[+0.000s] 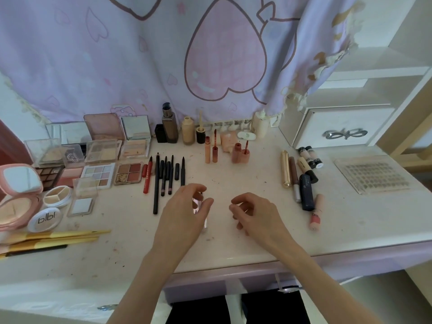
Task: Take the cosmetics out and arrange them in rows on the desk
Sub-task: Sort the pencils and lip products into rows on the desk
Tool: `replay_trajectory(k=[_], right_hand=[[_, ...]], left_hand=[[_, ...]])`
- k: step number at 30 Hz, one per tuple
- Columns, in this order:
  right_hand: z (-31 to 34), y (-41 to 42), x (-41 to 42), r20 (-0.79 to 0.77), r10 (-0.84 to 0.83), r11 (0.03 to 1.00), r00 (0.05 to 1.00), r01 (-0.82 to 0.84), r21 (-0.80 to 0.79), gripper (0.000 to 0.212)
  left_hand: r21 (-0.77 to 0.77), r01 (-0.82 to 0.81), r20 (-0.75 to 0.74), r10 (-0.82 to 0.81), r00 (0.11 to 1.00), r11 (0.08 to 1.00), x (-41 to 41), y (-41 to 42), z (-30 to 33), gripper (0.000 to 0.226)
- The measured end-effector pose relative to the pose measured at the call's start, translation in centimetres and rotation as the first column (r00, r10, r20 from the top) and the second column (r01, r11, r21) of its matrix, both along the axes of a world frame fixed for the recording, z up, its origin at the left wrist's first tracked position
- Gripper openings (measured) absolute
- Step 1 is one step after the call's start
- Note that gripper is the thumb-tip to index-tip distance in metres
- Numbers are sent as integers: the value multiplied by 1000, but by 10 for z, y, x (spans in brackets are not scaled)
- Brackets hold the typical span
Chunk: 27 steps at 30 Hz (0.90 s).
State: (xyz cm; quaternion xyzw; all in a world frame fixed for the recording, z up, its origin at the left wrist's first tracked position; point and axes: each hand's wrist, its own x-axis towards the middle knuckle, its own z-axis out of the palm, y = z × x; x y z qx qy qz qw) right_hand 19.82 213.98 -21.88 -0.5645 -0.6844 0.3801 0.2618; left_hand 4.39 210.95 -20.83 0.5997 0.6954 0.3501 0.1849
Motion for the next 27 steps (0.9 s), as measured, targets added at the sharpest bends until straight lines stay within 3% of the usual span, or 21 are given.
replay_trajectory(k=[5,9,12,16,22,25,27], right_hand=[[6,-1,55,-51,-148,984,988,152,94,3],[2,-1,100,54,-341,924,938,324,205,7],[-4,-2,120,114,-437,886,892,406,224,15],[-9,-3,128,209,-436,895,875,398,199,33],[-11,-2,138,339,-460,886,821,401,232,22],[-8,-1,140,284,-506,862,814,463,208,19],[-3,-2,141,112,-582,808,806,557,193,17]], left_hand=[[37,211,-86,-207,974,977,51,7,-3,28],[-3,383,-135,-380,915,924,91,12,-14,32],[-43,462,-255,-457,852,886,111,20,-29,38],[-45,471,-429,-443,787,881,121,29,-46,38],[-17,456,-496,-403,769,890,121,31,-52,37],[-40,468,-481,-428,765,883,120,31,-52,41],[-48,487,-463,-452,763,872,120,30,-52,49]])
